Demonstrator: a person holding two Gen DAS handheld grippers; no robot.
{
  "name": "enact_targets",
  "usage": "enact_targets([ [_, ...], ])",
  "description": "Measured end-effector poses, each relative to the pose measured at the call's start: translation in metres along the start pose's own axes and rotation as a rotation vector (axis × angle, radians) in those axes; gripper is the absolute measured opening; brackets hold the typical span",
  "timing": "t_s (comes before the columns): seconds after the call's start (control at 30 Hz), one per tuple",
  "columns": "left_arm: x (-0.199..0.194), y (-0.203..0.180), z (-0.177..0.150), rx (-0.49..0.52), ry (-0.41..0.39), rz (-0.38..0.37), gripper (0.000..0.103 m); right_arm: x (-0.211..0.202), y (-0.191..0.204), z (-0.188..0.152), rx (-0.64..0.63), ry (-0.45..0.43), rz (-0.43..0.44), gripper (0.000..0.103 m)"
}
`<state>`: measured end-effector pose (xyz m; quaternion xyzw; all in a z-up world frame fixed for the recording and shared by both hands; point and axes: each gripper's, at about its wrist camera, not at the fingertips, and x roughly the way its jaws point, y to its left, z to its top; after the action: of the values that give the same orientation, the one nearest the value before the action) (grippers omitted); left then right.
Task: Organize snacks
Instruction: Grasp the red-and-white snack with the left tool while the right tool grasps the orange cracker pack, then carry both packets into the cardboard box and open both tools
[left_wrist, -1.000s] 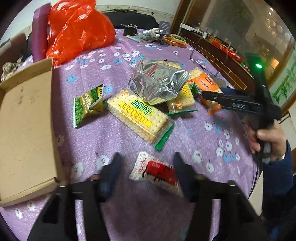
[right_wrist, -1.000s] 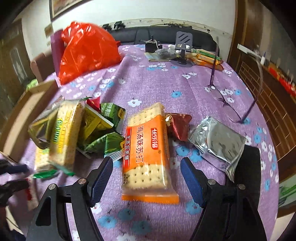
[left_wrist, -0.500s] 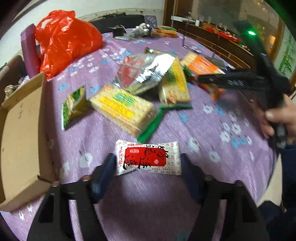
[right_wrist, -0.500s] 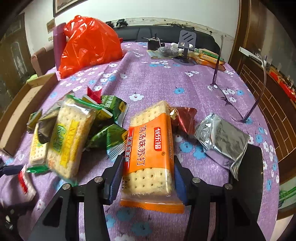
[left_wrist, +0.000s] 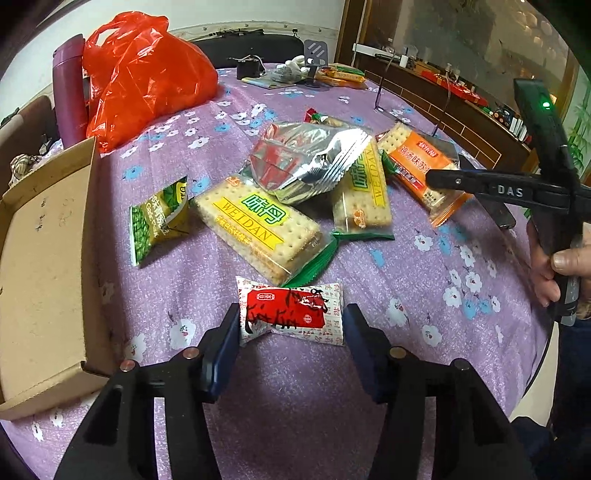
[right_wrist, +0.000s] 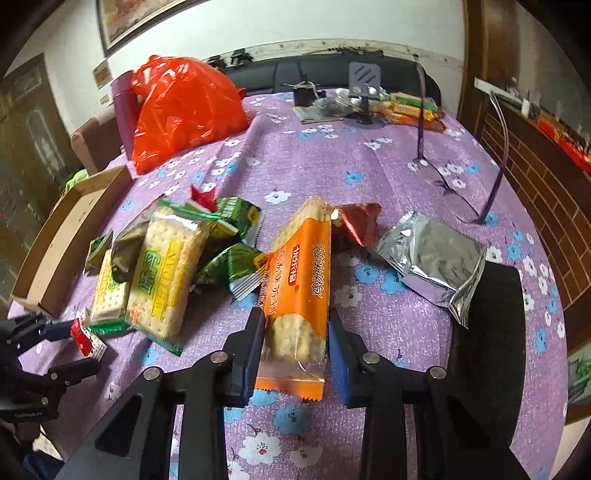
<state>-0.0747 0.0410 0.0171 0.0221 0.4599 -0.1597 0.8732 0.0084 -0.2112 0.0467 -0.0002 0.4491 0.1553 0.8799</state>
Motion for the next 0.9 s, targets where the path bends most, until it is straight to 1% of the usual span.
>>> enact_targets([
  [0.03,-0.002,0.0,0.0,-0.001,-0.005,-0.003,0.054,0.002,-0.002,0.0,0.002,0.005,-0.008,0.042],
  [0.1,-0.005,-0.001,0.0,-0.002,-0.017,-0.005,0.054,0.008,-0.003,0.003,0.003,0.018,-0.016,0.058],
  [0.13,-0.007,-0.001,0.0,-0.003,-0.021,-0.007,0.054,0.01,-0.004,0.004,0.005,0.021,-0.011,0.059],
  [0.2,-0.009,0.0,0.001,-0.009,-0.024,-0.011,0.054,0.017,-0.003,0.006,0.01,0.029,-0.001,0.059],
  [0.27,-0.011,0.0,0.002,-0.011,-0.028,-0.01,0.054,0.023,0.001,0.007,-0.001,0.043,-0.01,0.059],
  [0.33,-0.014,0.001,0.002,-0.012,-0.033,-0.011,0.054,0.027,0.011,0.006,-0.051,0.038,-0.074,0.059],
  [0.4,-0.015,0.001,0.003,-0.012,-0.036,-0.016,0.054,0.029,0.023,0.005,-0.122,0.023,-0.159,0.063],
  [0.43,-0.016,0.001,0.003,-0.012,-0.039,-0.014,0.054,0.028,0.024,0.005,-0.142,0.009,-0.182,0.063],
  [0.5,-0.017,0.001,0.002,-0.013,-0.044,-0.018,0.054,0.028,0.026,0.004,-0.17,-0.007,-0.205,0.058],
  [0.57,-0.019,0.002,0.003,-0.017,-0.052,-0.02,0.054,0.025,0.025,0.003,-0.179,-0.016,-0.211,0.057],
  [0.7,-0.023,0.006,0.004,-0.028,-0.064,-0.024,0.054,0.013,0.018,0.001,-0.151,-0.043,-0.205,0.057],
  [0.9,-0.03,0.013,0.007,-0.047,-0.086,-0.031,0.054,-0.013,0.011,0.001,-0.093,-0.096,-0.156,0.057],
])
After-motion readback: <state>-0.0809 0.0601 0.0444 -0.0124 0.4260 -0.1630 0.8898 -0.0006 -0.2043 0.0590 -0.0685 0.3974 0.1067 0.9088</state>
